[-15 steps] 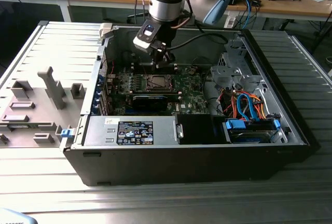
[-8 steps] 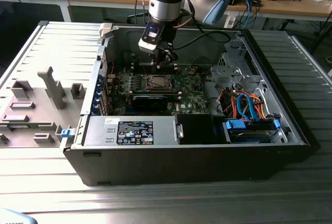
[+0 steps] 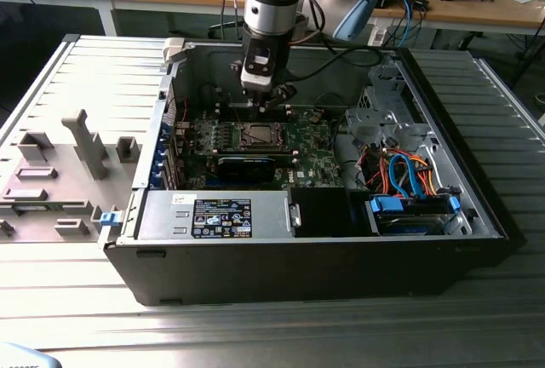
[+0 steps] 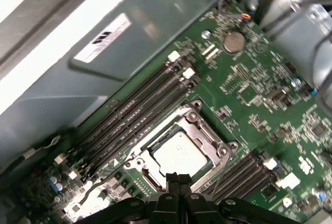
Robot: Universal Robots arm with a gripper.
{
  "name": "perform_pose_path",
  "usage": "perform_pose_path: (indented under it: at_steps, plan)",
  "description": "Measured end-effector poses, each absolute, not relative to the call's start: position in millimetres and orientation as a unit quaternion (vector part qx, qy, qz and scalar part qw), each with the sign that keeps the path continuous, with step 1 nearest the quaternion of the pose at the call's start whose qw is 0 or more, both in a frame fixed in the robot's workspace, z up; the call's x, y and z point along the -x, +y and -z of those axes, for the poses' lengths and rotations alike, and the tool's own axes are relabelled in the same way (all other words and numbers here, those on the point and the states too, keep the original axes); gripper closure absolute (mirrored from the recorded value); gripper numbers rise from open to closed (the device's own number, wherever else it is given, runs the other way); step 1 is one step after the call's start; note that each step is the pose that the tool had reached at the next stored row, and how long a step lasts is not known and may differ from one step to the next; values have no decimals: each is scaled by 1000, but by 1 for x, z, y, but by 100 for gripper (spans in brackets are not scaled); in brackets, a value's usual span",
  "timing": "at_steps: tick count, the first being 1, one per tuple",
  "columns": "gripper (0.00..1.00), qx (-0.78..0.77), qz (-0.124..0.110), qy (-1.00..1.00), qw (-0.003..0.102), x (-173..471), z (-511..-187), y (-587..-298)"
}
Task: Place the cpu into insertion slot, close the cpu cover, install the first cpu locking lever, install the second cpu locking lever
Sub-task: 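Install the first cpu locking lever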
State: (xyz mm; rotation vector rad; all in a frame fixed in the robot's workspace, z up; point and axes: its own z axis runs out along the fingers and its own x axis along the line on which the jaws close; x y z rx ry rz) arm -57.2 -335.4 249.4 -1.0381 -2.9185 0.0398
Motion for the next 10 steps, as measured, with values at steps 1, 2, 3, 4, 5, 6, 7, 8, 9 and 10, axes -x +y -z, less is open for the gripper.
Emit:
perform_pose_path:
  at_steps: [1,2,3,4,5,6,7,8,9,10]
  plan:
    - [89,326,-12,-945,22,57,-249,-335]
    - [89,318,-11,-948,22,57,-249,-335]
    - [89,309,-10,-951,23,57,-249,-335]
    - [89,291,-8,-956,23,57,-249,-335]
    - [89,276,-8,-961,23,57,-249,-335]
    - [89,263,-7,-964,24,57,-249,-335]
    - [89,255,-7,-967,24,57,-249,-335]
    - [89,245,-6,-969,24,57,-248,-335]
    - [89,234,-6,-972,24,57,-248,-335]
    - [89,224,-4,-974,24,57,-248,-335]
